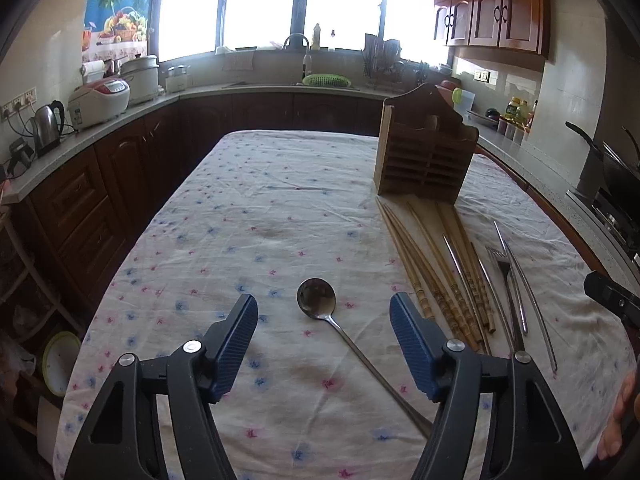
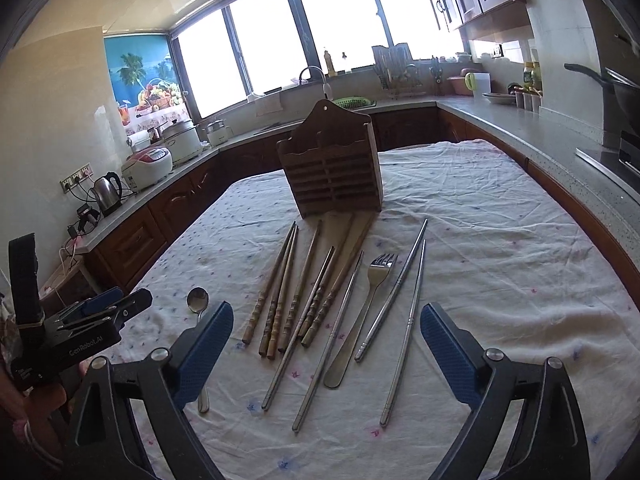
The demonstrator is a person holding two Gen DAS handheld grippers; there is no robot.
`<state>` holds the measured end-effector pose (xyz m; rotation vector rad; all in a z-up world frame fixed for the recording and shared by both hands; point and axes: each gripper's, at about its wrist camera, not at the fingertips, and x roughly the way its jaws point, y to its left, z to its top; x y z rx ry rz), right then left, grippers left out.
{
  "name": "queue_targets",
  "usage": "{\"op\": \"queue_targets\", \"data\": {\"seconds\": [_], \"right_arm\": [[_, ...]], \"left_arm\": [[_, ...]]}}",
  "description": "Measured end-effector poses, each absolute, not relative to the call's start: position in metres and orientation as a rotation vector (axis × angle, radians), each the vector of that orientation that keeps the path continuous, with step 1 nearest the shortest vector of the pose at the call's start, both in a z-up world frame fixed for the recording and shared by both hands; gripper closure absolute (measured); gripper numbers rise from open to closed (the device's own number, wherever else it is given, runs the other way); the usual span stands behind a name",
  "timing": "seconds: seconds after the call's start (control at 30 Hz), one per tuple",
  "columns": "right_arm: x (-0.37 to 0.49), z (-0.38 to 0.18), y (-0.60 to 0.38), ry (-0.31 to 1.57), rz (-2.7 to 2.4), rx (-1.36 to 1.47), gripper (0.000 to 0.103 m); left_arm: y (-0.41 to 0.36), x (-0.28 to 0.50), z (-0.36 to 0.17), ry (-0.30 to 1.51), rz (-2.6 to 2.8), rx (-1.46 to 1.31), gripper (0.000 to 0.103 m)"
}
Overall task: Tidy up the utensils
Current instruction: 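Close the left tool on the steel spoon while the right tool grasps the fork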
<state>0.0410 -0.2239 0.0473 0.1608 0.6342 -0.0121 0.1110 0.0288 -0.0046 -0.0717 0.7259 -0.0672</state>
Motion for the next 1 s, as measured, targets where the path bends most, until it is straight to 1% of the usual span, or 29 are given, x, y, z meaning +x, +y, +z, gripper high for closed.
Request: {"op": "queue_targets", "data": {"seconds": [0.03, 0.07, 0.2, 0.27, 0.3, 0.37, 0.6, 0.67, 0.73, 0.9, 0.93, 1.0], "right_arm": [[0.048, 0.047, -0.227, 0.648, 0.000, 0.183, 0.020], [0.054, 0.046, -0.230, 0.662, 0.010, 0.206, 0.024], [0.084, 0.036, -0.240, 0.730, 0.022, 0.224, 0.032], [0.100, 0.027, -0.249, 0.780, 0.019, 0.247, 0.046], [0.107, 0.023, -0.252, 0.807, 0.021, 0.262, 0.051], [0.120, 0.012, -0.258, 0.851, 0.025, 0.281, 0.055], [0.149, -0.016, -0.272, 0.942, -0.003, 0.321, 0.055], [0.153, -0.019, -0.274, 0.945, -0.004, 0.322, 0.058], [0.160, -0.021, -0.276, 0.961, -0.025, 0.313, 0.056], [0.170, -0.022, -0.282, 0.961, 0.004, 0.341, 0.056], [0.172, -0.023, -0.285, 0.959, 0.015, 0.356, 0.057], [0.177, -0.026, -0.290, 0.955, 0.036, 0.398, 0.061]], "left_arm": [[0.031, 0.120, -0.008, 0.756, -0.066, -0.074, 0.048], [0.034, 0.128, -0.012, 0.805, -0.065, -0.082, 0.050], [0.040, 0.158, -0.021, 0.892, -0.064, -0.043, 0.063], [0.043, 0.169, -0.023, 0.913, -0.076, -0.043, 0.065], [0.045, 0.175, -0.025, 0.909, -0.076, -0.040, 0.065], [0.045, 0.186, -0.030, 0.920, -0.083, -0.049, 0.066], [0.046, 0.220, -0.052, 0.961, -0.107, -0.002, 0.067], [0.044, 0.224, -0.058, 0.976, -0.118, 0.009, 0.067], [0.044, 0.229, -0.064, 0.997, -0.127, 0.012, 0.068], [0.043, 0.240, -0.074, 1.007, -0.145, 0.030, 0.072], [0.043, 0.242, -0.074, 1.007, -0.148, 0.031, 0.076], [0.042, 0.245, -0.076, 1.005, -0.164, 0.024, 0.080]]}}
